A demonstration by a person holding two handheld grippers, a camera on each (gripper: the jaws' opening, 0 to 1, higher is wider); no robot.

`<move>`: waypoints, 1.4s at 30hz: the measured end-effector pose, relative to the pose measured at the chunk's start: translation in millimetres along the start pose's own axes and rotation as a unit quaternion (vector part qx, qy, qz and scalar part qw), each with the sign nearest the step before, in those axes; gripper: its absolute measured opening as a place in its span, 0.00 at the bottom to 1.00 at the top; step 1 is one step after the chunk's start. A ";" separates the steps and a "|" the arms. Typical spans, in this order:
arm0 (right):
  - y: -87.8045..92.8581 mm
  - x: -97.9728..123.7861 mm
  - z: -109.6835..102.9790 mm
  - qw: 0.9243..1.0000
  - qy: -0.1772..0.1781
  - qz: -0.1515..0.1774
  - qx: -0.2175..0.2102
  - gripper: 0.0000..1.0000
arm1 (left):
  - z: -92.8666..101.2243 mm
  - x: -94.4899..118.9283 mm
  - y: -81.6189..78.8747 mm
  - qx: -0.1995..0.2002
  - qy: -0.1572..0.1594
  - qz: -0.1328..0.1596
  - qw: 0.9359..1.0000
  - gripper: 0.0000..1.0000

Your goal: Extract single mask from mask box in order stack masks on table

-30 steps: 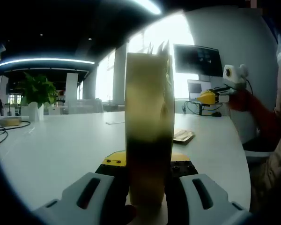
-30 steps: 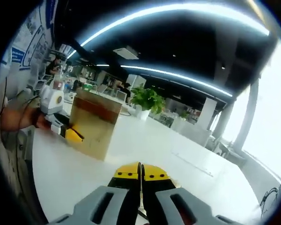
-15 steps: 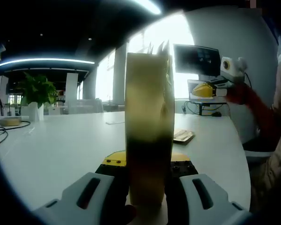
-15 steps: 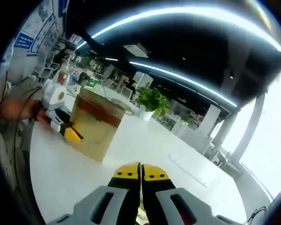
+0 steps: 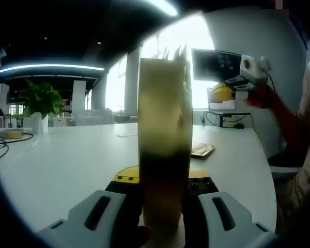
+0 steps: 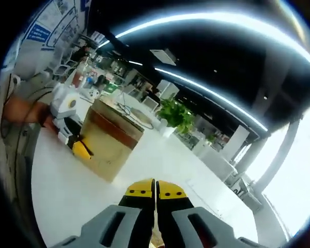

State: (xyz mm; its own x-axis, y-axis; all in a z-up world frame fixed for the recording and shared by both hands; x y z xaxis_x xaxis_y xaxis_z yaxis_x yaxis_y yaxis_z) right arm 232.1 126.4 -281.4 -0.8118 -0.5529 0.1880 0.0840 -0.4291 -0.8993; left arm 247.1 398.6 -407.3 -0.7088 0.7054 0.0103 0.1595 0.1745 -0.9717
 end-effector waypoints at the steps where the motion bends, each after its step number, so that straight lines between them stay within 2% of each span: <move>1: -1.5 -0.7 -0.4 1.000 -0.003 0.000 0.003 0.00 | -0.1 0.0 0.1 0.000 0.000 0.000 1.000 0.19; 21: -25.0 -15.0 -7.1 0.997 -0.037 -0.009 0.062 0.00 | -0.3 -0.1 0.5 0.000 0.000 0.000 1.000 0.20; 42: -40.5 -25.2 -14.3 0.990 -0.070 -0.024 0.123 0.04 | -0.1 -0.5 0.1 0.002 0.001 0.000 1.000 0.19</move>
State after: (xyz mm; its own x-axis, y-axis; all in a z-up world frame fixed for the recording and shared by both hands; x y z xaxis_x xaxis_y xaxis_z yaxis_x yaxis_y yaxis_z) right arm 240.9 167.9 -255.3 -0.7321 -0.6130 0.2971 0.1989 -0.6095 -0.7674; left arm 247.5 398.4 -407.4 -0.7077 0.7064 0.0107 0.1566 0.1716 -0.9726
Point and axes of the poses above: the point that each gripper's makers call its tool centre point, and the gripper's own axes: x roughly backward along the fingers, z roughly to its right, y roughly out of its underside, the point moved 9 cm from there along x, roughly backward along the fingers, and after that the axes turned 13 degrees about -x, right-handed, at the moved point
